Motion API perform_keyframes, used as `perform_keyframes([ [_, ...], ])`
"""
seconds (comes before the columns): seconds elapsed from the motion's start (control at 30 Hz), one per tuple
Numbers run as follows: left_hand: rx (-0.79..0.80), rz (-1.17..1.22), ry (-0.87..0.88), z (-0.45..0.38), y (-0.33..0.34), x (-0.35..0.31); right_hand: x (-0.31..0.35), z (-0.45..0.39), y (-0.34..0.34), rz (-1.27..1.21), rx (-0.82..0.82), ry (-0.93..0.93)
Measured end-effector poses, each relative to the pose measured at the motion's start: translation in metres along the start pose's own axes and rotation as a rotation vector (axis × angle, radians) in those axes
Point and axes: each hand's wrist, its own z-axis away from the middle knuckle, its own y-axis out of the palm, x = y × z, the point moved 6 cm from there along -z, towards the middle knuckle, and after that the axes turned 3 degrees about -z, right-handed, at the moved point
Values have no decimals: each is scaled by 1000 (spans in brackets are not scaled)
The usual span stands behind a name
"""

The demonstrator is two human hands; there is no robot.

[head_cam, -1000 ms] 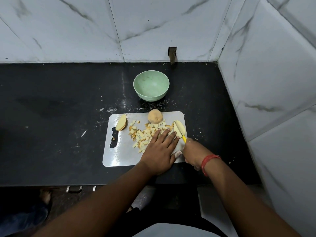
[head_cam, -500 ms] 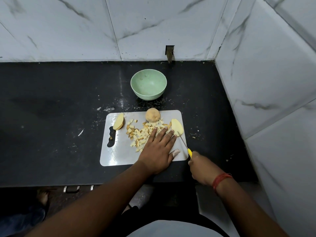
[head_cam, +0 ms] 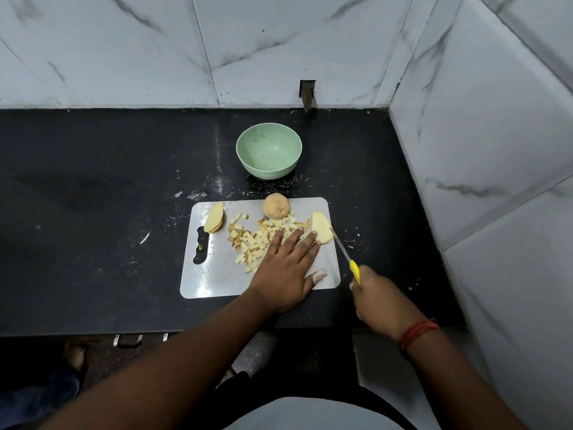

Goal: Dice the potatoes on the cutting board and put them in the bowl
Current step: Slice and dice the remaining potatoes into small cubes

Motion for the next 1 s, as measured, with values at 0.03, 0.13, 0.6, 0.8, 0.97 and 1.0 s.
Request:
perform_keyframes([
  [0.03,2,0,-2,0,0,0,4,-1,-3,-20,-21,9],
  [0.13,-9,5,2,1,0,-1,17,-10,-3,-25,-3,43],
  [0.6,-23,9,9,0,-1,-1,26,-43,17,106,44,111],
  [0.8,-18,9,3,0,0,-1,31,-41,12,94,88,-16],
  [0.97,1,3,-2,-1,1,-1,28,-36,14,80,110,-34],
  [1.0,5,0,-3,-1,0,-1,26,-34,15,77,112,-31],
])
